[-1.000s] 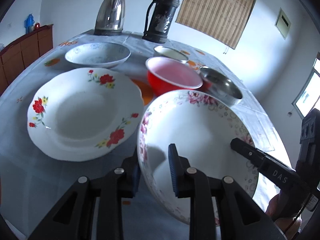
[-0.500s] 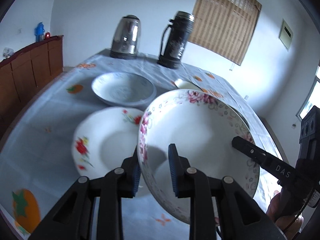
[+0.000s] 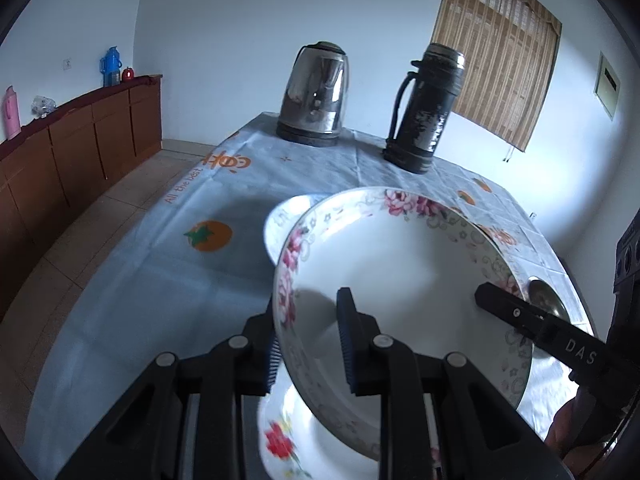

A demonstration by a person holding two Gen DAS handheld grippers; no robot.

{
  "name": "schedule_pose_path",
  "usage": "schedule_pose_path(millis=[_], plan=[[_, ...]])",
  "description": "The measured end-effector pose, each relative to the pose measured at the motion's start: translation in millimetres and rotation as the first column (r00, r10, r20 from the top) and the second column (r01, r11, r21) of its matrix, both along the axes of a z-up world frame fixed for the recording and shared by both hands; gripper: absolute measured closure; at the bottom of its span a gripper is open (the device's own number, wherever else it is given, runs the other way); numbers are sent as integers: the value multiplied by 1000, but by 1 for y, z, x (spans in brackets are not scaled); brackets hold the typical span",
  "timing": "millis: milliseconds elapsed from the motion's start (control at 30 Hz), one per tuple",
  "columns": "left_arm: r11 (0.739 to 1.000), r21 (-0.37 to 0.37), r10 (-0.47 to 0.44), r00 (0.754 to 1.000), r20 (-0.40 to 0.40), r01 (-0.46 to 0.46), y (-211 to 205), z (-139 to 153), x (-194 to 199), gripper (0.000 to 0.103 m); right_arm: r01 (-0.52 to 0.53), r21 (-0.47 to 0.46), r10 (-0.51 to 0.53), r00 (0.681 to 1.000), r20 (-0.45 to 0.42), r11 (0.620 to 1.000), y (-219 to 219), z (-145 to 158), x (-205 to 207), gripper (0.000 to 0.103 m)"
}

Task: Organize plates and bowls
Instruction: 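Lift the floral bowl with both tools and carry it toward the blue-patterned bowl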

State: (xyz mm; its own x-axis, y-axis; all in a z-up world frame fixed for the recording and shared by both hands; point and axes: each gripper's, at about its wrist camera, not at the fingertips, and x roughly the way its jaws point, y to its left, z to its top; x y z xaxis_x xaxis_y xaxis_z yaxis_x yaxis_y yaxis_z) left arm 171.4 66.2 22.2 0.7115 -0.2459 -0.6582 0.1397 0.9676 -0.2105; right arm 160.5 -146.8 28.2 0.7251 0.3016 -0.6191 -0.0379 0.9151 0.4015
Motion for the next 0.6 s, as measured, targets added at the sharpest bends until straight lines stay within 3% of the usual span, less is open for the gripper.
schedule_pose_path(millis=[333,600], plan=[[1000,17,15,997,-75,-13,10,-27,69,81,14,-21,-16,996,-91,1000,14,-23,74,88],[999,28,29,992,-126,-25,8,-42,93,81,23,-24,-27,987,-156,999,16,-45,103,88]])
